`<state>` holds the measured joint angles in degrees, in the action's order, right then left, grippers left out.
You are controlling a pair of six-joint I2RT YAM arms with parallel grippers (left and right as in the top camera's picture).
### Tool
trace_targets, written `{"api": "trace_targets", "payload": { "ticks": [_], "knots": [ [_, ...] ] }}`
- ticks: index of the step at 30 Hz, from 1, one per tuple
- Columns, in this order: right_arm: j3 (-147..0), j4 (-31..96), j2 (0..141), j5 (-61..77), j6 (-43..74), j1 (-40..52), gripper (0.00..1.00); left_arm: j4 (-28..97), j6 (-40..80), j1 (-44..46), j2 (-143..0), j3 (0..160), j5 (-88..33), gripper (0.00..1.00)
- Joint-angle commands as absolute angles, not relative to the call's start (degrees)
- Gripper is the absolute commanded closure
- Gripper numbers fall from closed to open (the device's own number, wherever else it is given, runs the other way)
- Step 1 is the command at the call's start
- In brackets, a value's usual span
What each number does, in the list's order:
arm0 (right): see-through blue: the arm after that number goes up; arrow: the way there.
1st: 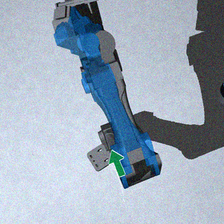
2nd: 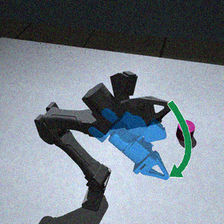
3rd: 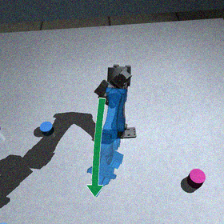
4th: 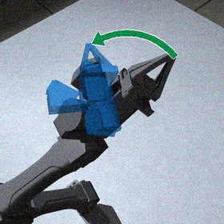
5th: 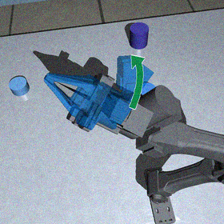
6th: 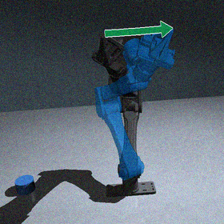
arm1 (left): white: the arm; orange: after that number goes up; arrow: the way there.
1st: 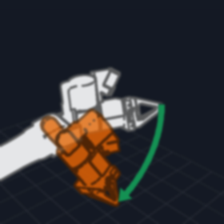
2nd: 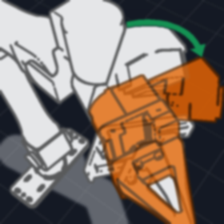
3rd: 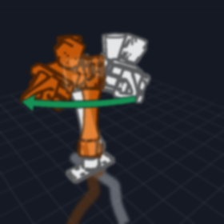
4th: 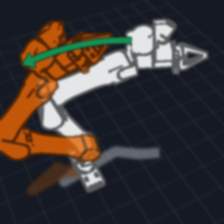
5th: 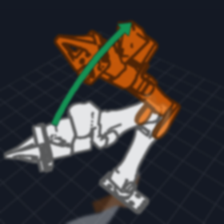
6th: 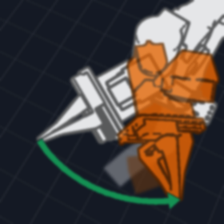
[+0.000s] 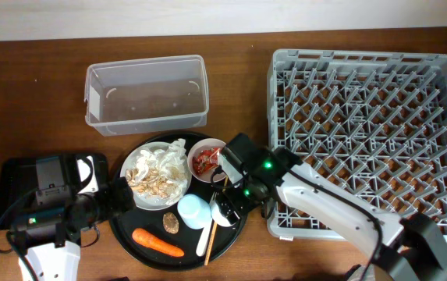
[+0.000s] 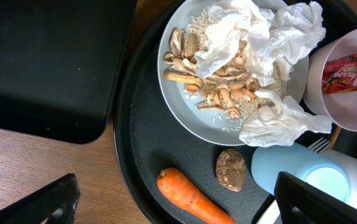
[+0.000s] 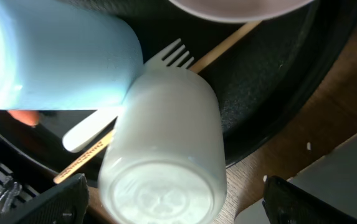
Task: Sort waste into correct bins and load items into the dishwasher rack
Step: 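Reach the right gripper to the white cup and grasp it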
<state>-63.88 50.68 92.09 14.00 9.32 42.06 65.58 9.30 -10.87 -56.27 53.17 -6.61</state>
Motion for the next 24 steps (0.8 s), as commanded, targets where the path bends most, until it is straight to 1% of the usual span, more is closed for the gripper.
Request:
{"api": "trace_targets", "payload": {
  "ticks": [1,13,19,20,23,24],
  "knots": [
    [-64.4,50.2,93.2,17.1,10.0,42.4,0.07,65.6,9.8,-11.2,-56.3,54.4,-6.4,0.01],
    [-62.8,47.5,93.4,18.4,10.2,42.4,0.09,65.7,9.8,-11.2,-56.3,54.4,-6.4,0.01],
    [-62.8,47.5,96.1,18.2,11.1,42.4,0.13,65.7,9.8,-11.2,-56.3,54.4,-6.4,0.01],
    [-62.8,47.5,96.5,18.2,11.1,42.4,0.14,65.7,9.8,-11.2,-56.3,54.4,-6.4,0.01],
    [-62.8,47.3,96.6,18.2,11.1,42.4,0.25,65.7,9.8,-11.2,-56.3,54.4,-6.4,0.01],
    [-62.8,47.3,96.6,18.2,11.1,42.4,0.3,65.7,9.8,-11.2,-56.3,54.4,-6.4,0.01]
  ]
}}
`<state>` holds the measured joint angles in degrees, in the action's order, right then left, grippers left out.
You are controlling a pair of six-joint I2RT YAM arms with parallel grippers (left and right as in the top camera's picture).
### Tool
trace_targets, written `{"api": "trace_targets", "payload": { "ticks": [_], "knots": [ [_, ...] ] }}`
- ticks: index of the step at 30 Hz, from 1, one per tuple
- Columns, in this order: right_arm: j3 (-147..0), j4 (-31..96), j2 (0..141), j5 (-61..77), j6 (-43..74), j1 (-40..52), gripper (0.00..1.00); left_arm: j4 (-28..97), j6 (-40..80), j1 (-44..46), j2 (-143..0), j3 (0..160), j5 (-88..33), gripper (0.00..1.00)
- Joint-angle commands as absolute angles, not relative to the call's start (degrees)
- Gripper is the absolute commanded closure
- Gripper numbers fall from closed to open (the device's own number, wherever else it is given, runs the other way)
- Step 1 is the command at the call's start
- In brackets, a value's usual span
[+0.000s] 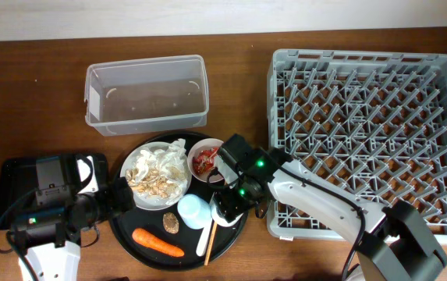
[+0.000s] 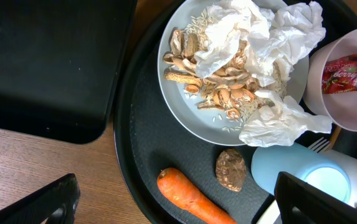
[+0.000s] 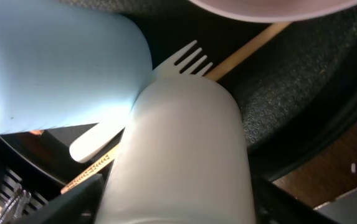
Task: Sort waste into correct bins and load items into the dishwasher rack
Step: 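Reach the right gripper to the white cup and grasp it, then carry the white cup with the right gripper to the rack's right edge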
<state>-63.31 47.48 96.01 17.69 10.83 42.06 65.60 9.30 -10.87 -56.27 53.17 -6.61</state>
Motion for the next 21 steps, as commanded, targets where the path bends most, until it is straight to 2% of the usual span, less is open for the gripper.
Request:
{"api": "trace_targets", "payload": {
  "ticks": [1,5,11,15,19,21],
  "knots": [
    [-62.8,47.3,96.6,18.2,11.1,42.4,0.36,65.7,9.8,-11.2,-56.3,54.4,-6.4,0.01],
    [-63.3,47.7,96.1,17.1,11.1,42.3,0.46,65.7,9.8,-11.2,-56.3,54.4,-6.4,0.01],
    [-69.9,53.9,91.8,8.4,11.5,42.1,0.47,65.7,9.8,-11.2,-56.3,54.4,-6.4,0.01],
    [-78.1,60.6,87.9,4.1,11.5,38.3,0.47,65.6,9.8,-11.2,-56.3,54.4,-6.4,0.01],
    [-84.6,65.5,82.1,2.1,11.5,26.8,0.47,65.6,9.8,-11.2,-56.3,54.4,-6.4,0.01],
    [-84.8,67.0,78.8,2.1,11.5,17.5,0.47,65.6,9.8,-11.2,-56.3,54.4,-6.4,0.01]
  ]
}}
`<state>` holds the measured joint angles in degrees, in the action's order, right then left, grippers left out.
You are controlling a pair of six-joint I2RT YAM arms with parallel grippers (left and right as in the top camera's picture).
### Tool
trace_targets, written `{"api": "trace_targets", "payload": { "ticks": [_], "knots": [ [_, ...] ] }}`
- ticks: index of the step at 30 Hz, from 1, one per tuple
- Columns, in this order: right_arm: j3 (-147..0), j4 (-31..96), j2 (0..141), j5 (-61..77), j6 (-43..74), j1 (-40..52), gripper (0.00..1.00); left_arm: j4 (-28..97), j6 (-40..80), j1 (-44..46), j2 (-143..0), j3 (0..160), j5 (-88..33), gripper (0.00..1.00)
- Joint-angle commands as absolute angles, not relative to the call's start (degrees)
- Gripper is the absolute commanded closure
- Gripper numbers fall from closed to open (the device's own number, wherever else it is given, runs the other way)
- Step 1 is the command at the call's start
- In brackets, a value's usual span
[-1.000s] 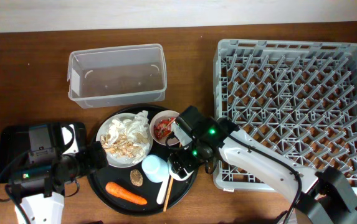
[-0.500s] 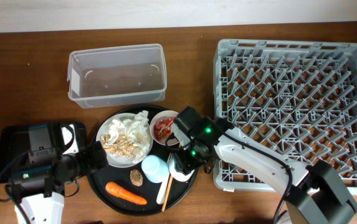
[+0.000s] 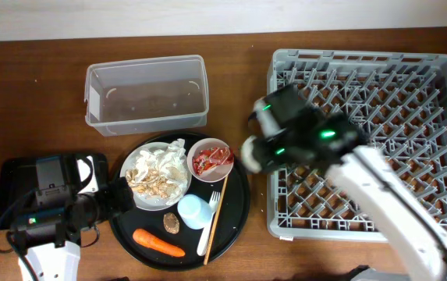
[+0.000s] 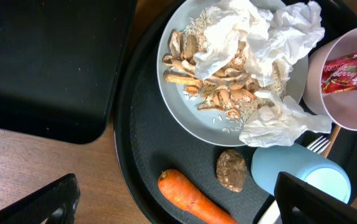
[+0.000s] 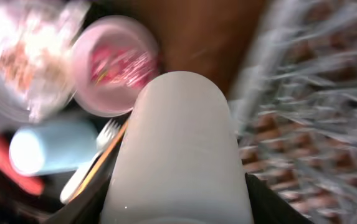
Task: Sort waste into correct bins and load items into the dishwasher rack
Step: 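Carry the white cup with the right gripper to the rack's right edge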
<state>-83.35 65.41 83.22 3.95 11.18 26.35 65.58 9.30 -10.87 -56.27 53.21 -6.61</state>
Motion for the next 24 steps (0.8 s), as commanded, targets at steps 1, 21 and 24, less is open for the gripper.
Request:
{"api": "trace_targets", "payload": {
  "ticks": [1,21,24],
  "knots": [
    [-84.8,67.8,77.8,2.1,11.4,13.3,0.47,65.6,9.8,-11.2,-56.3,54.4,-6.4,0.01],
    [-84.8,68.9,89.8,-7.5,18.4,-46.2,0.53,66.7,9.8,-11.2,-56.3,54.4,-6.4,0.01],
    [-84.4,68.8,91.5,-9.2,19.0,-46.2,0.53,66.7,9.8,-11.2,-56.3,54.4,-6.4,0.01]
  ]
}}
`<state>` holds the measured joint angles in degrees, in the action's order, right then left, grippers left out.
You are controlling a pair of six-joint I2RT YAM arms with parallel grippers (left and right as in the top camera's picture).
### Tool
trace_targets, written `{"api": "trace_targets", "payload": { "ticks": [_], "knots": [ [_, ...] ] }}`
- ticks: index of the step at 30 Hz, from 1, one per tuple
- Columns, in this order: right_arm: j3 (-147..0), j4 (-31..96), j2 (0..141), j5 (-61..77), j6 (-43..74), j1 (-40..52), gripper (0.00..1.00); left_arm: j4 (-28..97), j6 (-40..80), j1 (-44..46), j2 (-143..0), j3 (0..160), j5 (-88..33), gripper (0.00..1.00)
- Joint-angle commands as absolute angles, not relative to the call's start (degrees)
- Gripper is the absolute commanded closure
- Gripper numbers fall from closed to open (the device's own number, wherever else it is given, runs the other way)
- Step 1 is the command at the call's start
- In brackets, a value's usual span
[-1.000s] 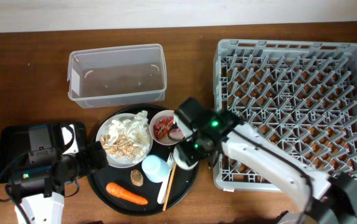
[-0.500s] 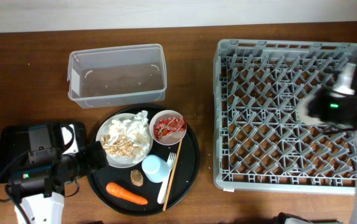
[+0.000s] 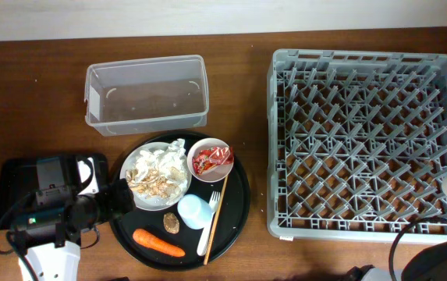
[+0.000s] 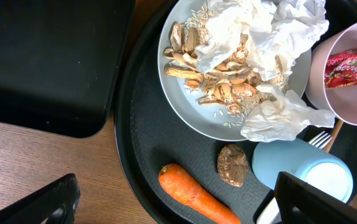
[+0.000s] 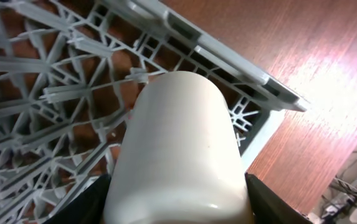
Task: Sort waste into correct bins and load items into the dishwasher rack
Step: 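Carry the white cup with the right gripper to the rack's right edge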
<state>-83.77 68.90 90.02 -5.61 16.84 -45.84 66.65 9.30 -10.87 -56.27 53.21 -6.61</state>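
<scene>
A white cup (image 5: 178, 149) sits between the fingers of my right gripper (image 5: 178, 208), which is shut on it. It hangs over the right edge of the grey dishwasher rack (image 3: 271, 140), and the overhead view shows it only at the frame's right border. My left gripper (image 4: 177, 208) stands open over the black round tray (image 3: 237, 207), just above the carrot (image 4: 197, 196). The tray also holds a plate (image 4: 184, 106) of peanut shells and tissue, a pink bowl (image 3: 197, 150) with a red wrapper, a blue cup (image 3: 193, 211), a white fork (image 3: 210, 226) and a chopstick (image 3: 220, 203).
A clear plastic bin (image 3: 147, 121) stands behind the tray. A black bin (image 4: 41, 62) lies at the left, under my left arm. A brown lump (image 4: 232, 167) lies on the tray beside the carrot. Bare wood table (image 5: 328, 74) shows beyond the rack's right edge.
My right gripper, still shut on the white cup, was at the rack's left side near the pink bowl and is now at the rack's right edge. The left gripper has barely shifted.
My right gripper stood open around the white cup lying on the tray beside the blue cup. Then it sat tight against the cup. Then it held the cup up at the rack's left side, and now holds it over the rack's right edge. The left gripper stayed open.
</scene>
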Motion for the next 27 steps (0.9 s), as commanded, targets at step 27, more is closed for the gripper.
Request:
{"api": "trace_targets", "payload": {
  "ticks": [27],
  "knots": [
    [-83.5,69.5,96.7,-1.9,18.3,-46.1,0.19,66.7,9.8,-11.2,-56.3,54.4,-6.4,0.01]
  ]
}}
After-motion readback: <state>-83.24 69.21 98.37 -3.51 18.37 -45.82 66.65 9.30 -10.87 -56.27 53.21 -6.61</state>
